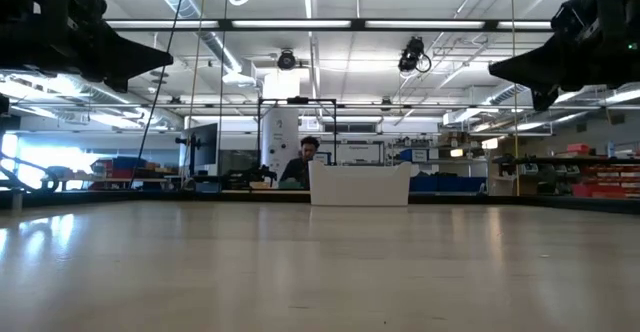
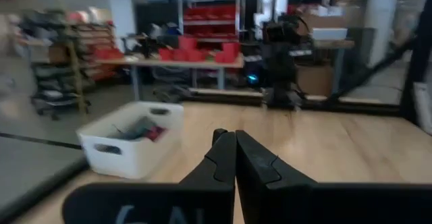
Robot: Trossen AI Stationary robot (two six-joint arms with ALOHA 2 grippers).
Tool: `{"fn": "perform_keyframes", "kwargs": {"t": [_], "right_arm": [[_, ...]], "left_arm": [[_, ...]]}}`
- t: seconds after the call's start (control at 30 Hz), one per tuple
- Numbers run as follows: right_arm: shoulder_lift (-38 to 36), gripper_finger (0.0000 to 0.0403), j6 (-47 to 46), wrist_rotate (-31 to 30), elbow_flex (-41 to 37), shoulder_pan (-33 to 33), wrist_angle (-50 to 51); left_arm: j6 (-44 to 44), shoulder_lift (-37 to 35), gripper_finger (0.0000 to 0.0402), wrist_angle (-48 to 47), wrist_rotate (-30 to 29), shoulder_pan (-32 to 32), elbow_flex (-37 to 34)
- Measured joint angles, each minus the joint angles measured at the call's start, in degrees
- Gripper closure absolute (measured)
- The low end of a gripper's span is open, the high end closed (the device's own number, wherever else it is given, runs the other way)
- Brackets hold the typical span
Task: Pick and place USB-C Cables
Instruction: Return to Home Position
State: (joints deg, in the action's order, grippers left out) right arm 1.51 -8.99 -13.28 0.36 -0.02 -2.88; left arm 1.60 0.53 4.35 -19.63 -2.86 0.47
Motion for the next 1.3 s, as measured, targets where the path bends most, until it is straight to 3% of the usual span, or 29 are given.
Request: {"fn": "perform_keyframes", "kwargs": {"t": [0.2,0.57,0.67,0.93,1.3], "right_arm": [[3.43,0.0402,3.53,0.89,0.00,0.05,0.12],[4.60,0.0399,3.35,4.82,0.00,-0.21,0.22],[2.49,0.0400,3.91,4.67,0.00,-1.70,0.50],[-0.75,0.0399,4.28,15.76,0.00,-6.20,1.76],[-0.30,0.0396,-2.70,15.45,0.00,-6.53,1.66]], "left_arm": [[0.44,1.50,0.0398,-1.17,6.72,0.01,0.02],[5.01,2.09,0.0396,-1.35,9.52,1.40,0.00],[4.22,2.00,0.0398,-1.26,11.83,4.36,-0.04],[3.23,2.09,0.0398,-1.14,23.95,16.65,-0.07],[2.03,3.19,0.0359,-1.19,23.14,21.08,-0.09]]}}
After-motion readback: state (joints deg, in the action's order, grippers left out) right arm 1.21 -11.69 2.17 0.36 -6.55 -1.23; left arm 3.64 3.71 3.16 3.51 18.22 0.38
